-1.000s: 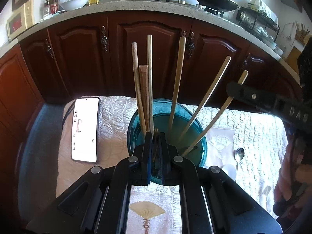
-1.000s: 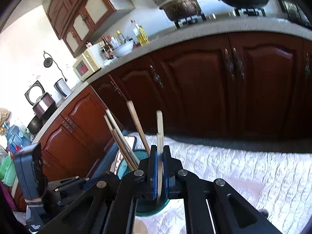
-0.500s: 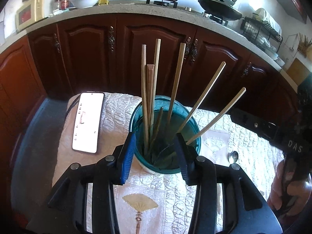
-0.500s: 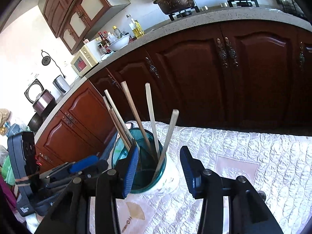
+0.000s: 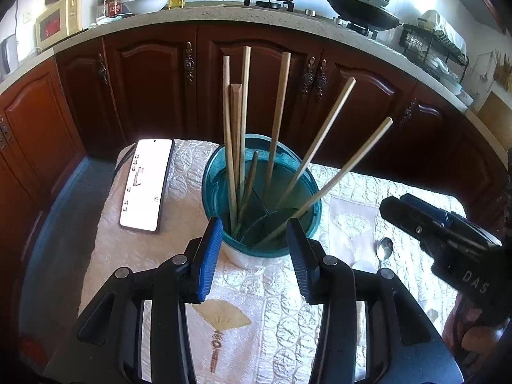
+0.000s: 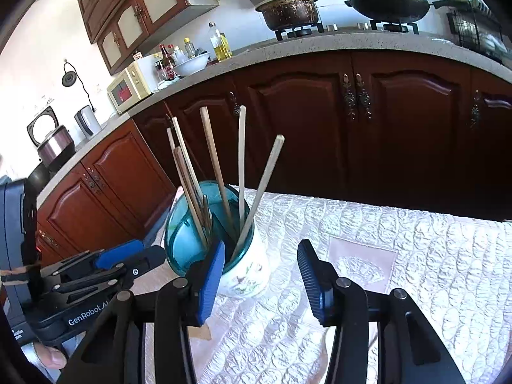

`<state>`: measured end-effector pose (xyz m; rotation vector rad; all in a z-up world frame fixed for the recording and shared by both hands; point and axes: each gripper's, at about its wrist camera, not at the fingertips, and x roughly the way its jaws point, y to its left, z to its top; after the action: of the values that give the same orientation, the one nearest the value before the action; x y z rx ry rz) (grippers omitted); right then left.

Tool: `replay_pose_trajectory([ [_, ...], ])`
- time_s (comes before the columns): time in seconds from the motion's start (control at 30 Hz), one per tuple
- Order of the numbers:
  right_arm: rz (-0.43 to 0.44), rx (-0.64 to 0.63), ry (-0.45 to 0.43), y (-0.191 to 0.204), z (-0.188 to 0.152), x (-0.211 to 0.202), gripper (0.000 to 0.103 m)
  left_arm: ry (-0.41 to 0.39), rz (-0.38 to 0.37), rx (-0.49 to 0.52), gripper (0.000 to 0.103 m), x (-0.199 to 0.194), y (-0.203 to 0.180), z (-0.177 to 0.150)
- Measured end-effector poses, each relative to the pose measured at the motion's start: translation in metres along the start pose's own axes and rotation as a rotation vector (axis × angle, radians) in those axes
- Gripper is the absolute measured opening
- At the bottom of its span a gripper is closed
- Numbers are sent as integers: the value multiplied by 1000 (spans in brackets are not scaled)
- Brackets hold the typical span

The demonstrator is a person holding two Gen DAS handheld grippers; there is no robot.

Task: Organize utensils
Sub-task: 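Pull both open tools back toward the silver spoon on the cloth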

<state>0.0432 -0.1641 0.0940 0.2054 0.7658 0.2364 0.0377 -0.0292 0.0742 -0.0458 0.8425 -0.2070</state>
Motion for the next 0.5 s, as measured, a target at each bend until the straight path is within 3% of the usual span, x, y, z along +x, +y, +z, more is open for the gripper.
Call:
replay_pose_trajectory([
  [0.5,-127,6,10,-32,-39,-33,46,0,-12,32,46,4,-43,-22],
])
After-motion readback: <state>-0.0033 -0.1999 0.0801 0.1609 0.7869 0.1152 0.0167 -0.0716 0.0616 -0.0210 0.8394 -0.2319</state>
